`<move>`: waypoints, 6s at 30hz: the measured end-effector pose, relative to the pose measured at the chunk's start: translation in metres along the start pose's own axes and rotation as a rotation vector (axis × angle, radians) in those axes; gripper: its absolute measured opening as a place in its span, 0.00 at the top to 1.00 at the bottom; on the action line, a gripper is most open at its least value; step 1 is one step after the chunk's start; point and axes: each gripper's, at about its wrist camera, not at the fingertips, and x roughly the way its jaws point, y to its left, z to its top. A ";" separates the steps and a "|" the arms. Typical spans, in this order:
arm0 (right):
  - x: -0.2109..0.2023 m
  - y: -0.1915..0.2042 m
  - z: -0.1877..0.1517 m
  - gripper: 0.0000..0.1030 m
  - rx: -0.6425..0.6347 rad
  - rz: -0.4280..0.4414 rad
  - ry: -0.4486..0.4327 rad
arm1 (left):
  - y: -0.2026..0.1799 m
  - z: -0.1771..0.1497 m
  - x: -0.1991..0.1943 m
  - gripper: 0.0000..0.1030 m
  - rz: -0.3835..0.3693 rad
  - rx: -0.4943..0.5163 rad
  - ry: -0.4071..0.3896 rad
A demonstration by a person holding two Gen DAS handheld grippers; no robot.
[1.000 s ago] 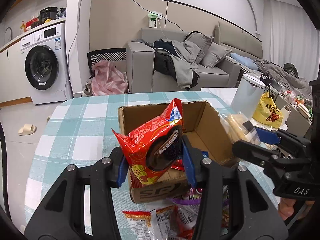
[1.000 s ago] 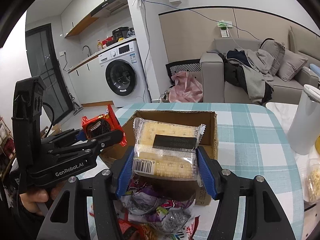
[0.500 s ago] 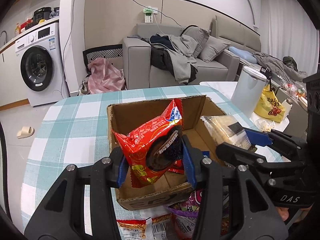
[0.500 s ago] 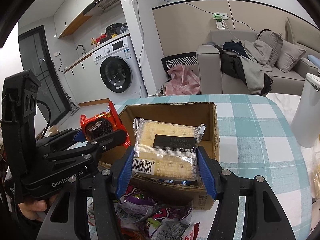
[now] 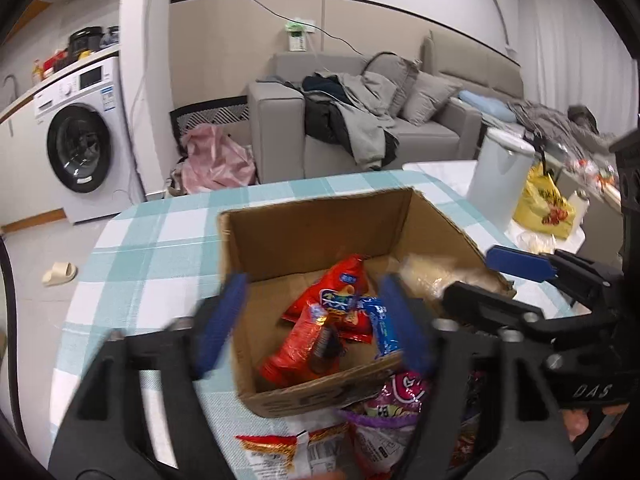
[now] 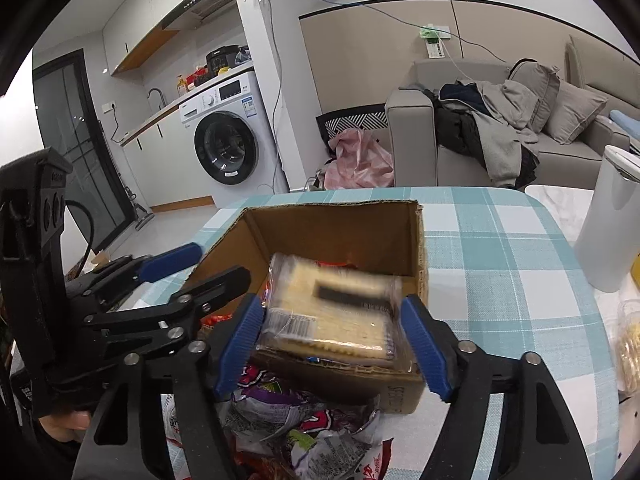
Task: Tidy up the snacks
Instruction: 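Lift both packs into the cardboard box and release them, then move both tools back toward the white noodle-snack bags, then grasp the white noodle-snack bag with the right tool while the left tool grasps a white-and-red chip bag, then carry both held bags over the cardboard box and lower them inside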
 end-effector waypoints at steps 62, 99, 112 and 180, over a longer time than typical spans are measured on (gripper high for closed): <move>-0.008 -0.015 -0.104 0.01 -0.011 0.002 0.317 | 0.036 -0.124 -0.044 0.01 0.048 -0.121 0.236; 0.000 -0.001 -0.110 0.40 -0.063 0.158 0.364 | 0.025 -0.129 -0.047 0.62 -0.092 -0.079 0.232; -0.031 0.018 -0.100 0.42 -0.116 0.240 0.266 | 0.025 -0.116 -0.074 0.62 -0.105 -0.083 0.165; -0.034 -0.014 0.009 0.42 0.055 0.084 -0.070 | 0.005 0.007 -0.054 0.62 -0.068 -0.070 -0.023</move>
